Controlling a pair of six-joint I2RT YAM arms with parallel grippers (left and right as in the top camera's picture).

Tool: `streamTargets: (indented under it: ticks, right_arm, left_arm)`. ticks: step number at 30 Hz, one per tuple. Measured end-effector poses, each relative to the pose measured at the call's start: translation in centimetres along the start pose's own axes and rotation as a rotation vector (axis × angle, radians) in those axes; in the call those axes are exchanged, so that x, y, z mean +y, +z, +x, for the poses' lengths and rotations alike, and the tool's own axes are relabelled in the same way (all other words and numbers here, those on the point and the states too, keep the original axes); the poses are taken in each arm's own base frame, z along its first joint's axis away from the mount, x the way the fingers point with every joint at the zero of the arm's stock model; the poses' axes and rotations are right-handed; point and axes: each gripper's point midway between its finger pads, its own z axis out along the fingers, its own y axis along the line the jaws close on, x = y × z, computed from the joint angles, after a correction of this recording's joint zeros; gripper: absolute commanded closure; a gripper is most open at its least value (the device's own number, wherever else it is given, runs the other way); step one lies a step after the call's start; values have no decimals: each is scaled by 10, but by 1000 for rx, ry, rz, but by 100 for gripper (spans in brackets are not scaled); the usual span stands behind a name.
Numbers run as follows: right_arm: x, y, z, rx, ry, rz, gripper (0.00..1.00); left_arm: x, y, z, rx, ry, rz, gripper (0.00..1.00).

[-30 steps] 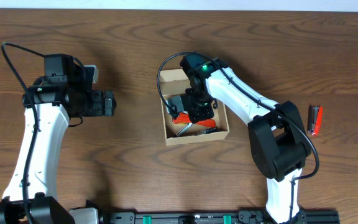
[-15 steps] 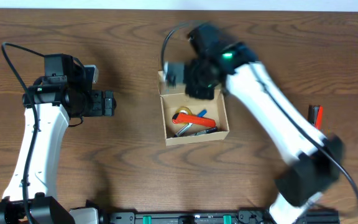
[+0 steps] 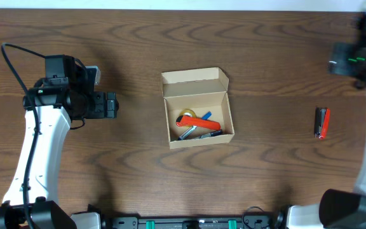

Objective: Pack container
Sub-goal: 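Move the right gripper to the red stapler and grasp it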

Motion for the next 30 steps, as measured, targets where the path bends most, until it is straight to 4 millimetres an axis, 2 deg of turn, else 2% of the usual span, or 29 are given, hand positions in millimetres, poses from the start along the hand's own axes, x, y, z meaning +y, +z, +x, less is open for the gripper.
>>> streamTargets:
  ticks: [3, 5, 7, 10, 11, 16, 18, 23, 30]
  right_arm:
    - [-46, 11, 16, 69, 163, 72, 23]
    - [-60, 18, 27, 113, 222, 96, 22]
    - [-66, 30, 40, 172, 253, 108, 21]
    - [-59, 61, 61, 280, 265, 93, 21]
    - [-54, 78, 74, 342, 260, 82, 21]
    - [-36, 129, 109, 524, 245, 44, 22]
    - [-31, 141, 119, 575, 241, 26, 23]
    - [-18, 159, 134, 648, 231, -27, 21]
    - [-11, 163, 135, 654, 197, -73, 19]
  left_arm:
    - [0, 0, 0, 0, 0, 0, 5]
    - [0, 0, 0, 0, 0, 0, 5]
    - [0, 0, 0, 0, 0, 0, 5]
    - [0, 0, 0, 0, 0, 0, 4]
    - [0, 0, 0, 2, 0, 0, 5]
    - [0, 0, 2, 9, -2, 0, 4]
    - [0, 0, 3, 12, -2, 0, 5]
    - [0, 0, 5, 22, -5, 1, 5]
    - [0, 0, 5, 22, -5, 1, 5]
